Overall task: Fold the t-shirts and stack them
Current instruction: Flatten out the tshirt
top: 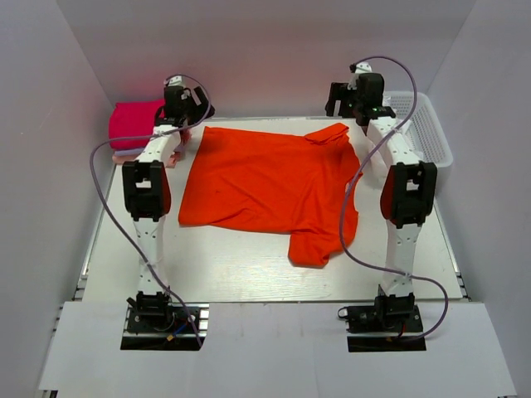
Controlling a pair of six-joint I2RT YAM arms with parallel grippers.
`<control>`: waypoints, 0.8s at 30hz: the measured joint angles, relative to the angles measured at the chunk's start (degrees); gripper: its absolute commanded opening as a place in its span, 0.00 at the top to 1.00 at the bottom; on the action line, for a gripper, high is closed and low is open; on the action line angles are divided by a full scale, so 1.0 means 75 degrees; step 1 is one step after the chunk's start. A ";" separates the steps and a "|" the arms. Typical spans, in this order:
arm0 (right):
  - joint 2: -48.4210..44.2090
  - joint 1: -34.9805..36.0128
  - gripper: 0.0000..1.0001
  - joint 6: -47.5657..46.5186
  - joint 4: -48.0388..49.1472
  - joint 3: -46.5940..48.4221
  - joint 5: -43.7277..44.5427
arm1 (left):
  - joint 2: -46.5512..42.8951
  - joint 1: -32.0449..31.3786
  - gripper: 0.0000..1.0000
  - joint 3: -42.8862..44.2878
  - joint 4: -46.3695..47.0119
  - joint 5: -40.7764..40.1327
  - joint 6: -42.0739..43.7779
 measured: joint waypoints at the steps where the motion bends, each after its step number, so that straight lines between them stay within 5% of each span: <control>1: -0.0154 0.0038 0.10 -0.0009 -0.0029 -0.0067 -0.0047 | -0.0192 0.0000 0.00 -0.0137 -0.0082 0.0050 0.0064; 6: -0.1061 0.0303 0.10 0.0000 -0.0463 -0.0382 -0.0312 | -0.1545 -0.0055 0.00 -0.0985 -0.0720 0.0356 0.0364; 15: -0.3214 0.0799 0.10 0.0469 -0.1416 -0.3328 -0.0527 | -0.4660 -0.0070 0.00 -0.4366 -0.2034 0.0417 0.0472; 24: -0.3523 0.0976 0.10 0.1017 -0.2640 -0.5126 -0.1154 | -0.5351 0.0015 0.00 -0.6659 -0.2847 0.1128 0.0227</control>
